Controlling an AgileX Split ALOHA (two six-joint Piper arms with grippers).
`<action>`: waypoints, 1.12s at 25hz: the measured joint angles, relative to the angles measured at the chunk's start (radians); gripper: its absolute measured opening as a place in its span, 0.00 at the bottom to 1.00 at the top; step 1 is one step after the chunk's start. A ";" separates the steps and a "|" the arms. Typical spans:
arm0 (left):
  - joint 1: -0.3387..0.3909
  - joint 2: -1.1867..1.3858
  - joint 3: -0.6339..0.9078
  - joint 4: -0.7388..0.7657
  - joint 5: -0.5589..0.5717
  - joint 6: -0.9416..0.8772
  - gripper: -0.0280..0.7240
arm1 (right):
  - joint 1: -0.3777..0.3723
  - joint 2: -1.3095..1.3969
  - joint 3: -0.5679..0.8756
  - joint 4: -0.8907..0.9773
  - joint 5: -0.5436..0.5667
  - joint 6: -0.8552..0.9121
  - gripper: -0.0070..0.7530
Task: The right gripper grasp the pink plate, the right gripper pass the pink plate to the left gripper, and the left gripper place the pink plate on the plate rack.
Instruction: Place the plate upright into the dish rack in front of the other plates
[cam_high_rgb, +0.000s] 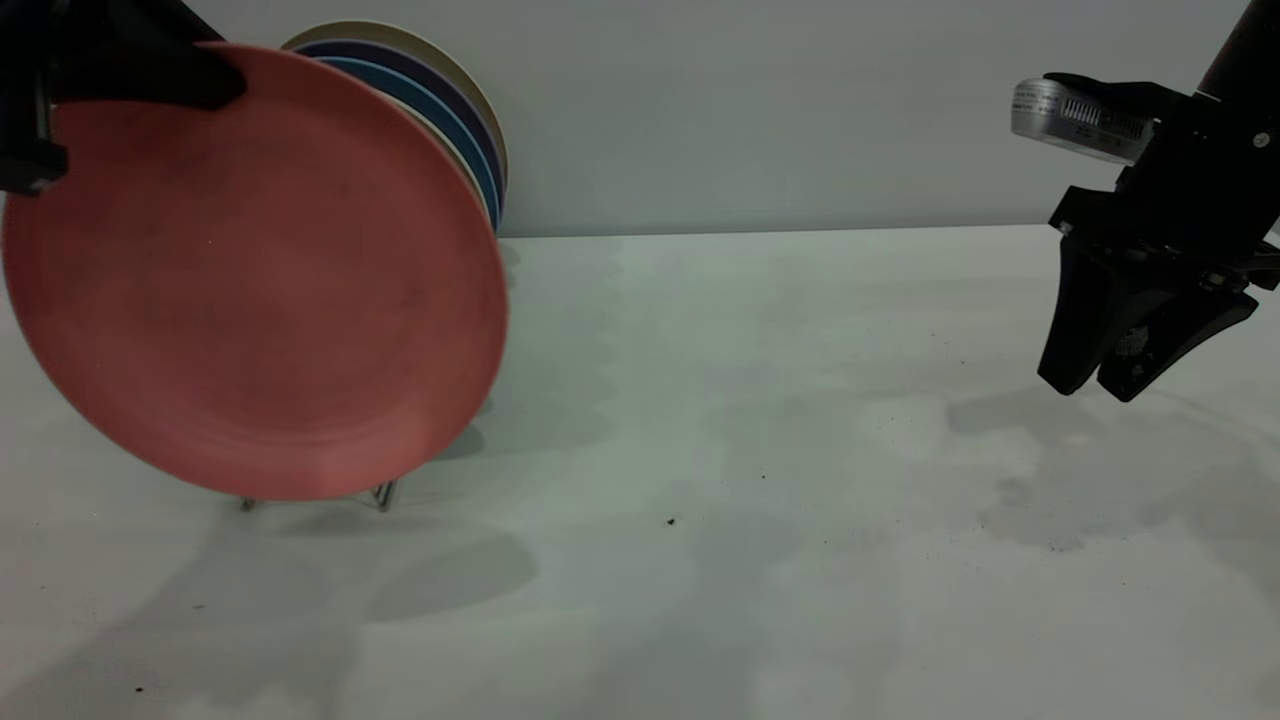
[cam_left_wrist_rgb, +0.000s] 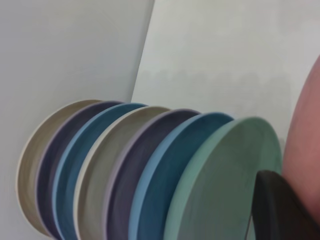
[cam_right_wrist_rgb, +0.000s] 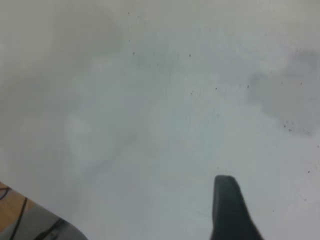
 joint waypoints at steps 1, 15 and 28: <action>0.000 0.000 -0.003 0.026 0.001 0.000 0.07 | 0.000 0.000 0.000 0.000 0.000 0.001 0.60; 0.000 0.000 -0.136 0.197 -0.052 0.000 0.07 | 0.000 0.000 0.000 0.001 -0.003 0.003 0.60; 0.000 0.094 -0.167 0.291 -0.087 0.000 0.07 | 0.000 0.000 0.000 0.003 -0.007 0.003 0.60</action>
